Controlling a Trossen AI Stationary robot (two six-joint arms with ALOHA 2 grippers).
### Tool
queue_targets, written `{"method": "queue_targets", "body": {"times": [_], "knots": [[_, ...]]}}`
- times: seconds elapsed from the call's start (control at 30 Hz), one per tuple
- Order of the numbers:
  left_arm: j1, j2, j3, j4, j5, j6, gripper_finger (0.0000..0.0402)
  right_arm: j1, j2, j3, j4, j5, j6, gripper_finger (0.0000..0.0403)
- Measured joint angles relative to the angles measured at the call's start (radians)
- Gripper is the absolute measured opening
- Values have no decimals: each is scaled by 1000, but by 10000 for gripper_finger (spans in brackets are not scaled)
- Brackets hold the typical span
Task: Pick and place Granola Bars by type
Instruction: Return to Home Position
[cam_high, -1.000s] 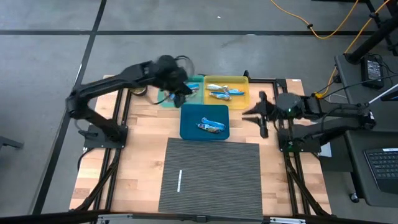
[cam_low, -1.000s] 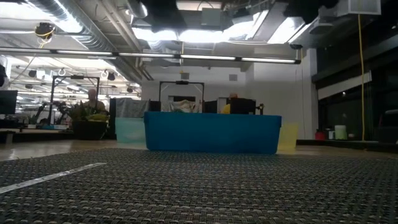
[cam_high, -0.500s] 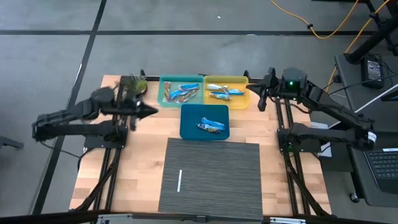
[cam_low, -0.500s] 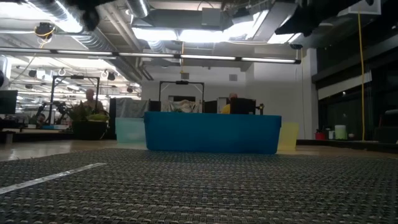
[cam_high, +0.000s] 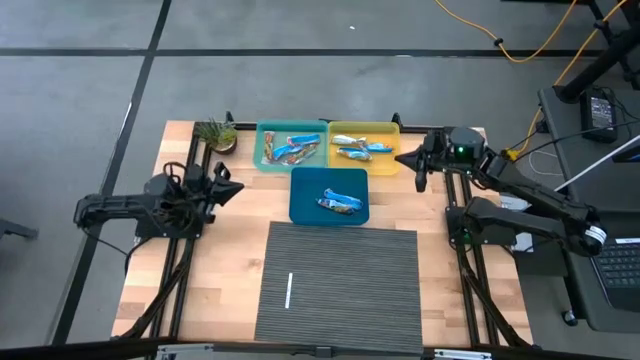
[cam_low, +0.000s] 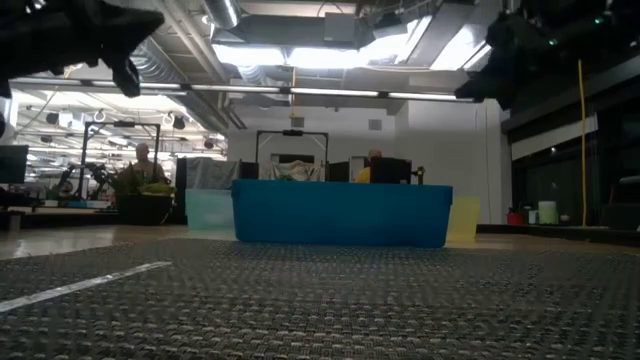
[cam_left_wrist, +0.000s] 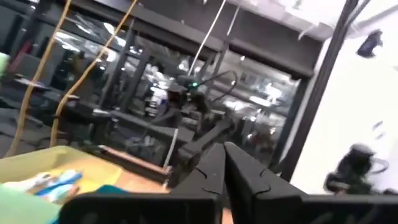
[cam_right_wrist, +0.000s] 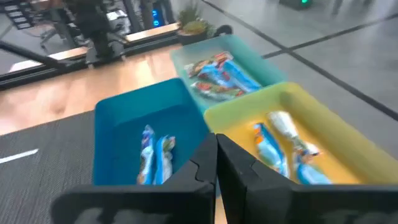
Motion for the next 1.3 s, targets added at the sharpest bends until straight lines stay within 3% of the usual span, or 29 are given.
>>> {"method": "queue_targets", "body": {"times": [0.17, 0.33, 0.53, 0.73, 1.03, 1.17, 1.3], "knots": [[-118, -13, 0, 51, -105, 147, 1, 12, -75, -79, 37, 1, 20, 6], [-174, -20, -1, -67, -198, 240, 2, 12, -137, -128, 117, 13, 43, 10], [-178, -20, -1, -359, -73, 177, 2, 12, -159, -131, 130, 9, 53, 5], [-155, -20, 1, -370, -42, 318, 2, 13, -158, -131, 128, -22, 60, 11], [-86, -15, 2, -369, -54, 405, 3, 12, -158, -131, 128, -39, 58, 8], [-97, -3, 3, -371, 45, 318, 4, 12, -158, -131, 129, -58, 34, 9], [-122, 28, 3, -378, 2, 339, 4, 13, -158, -131, 143, -100, 4, 6]]}}
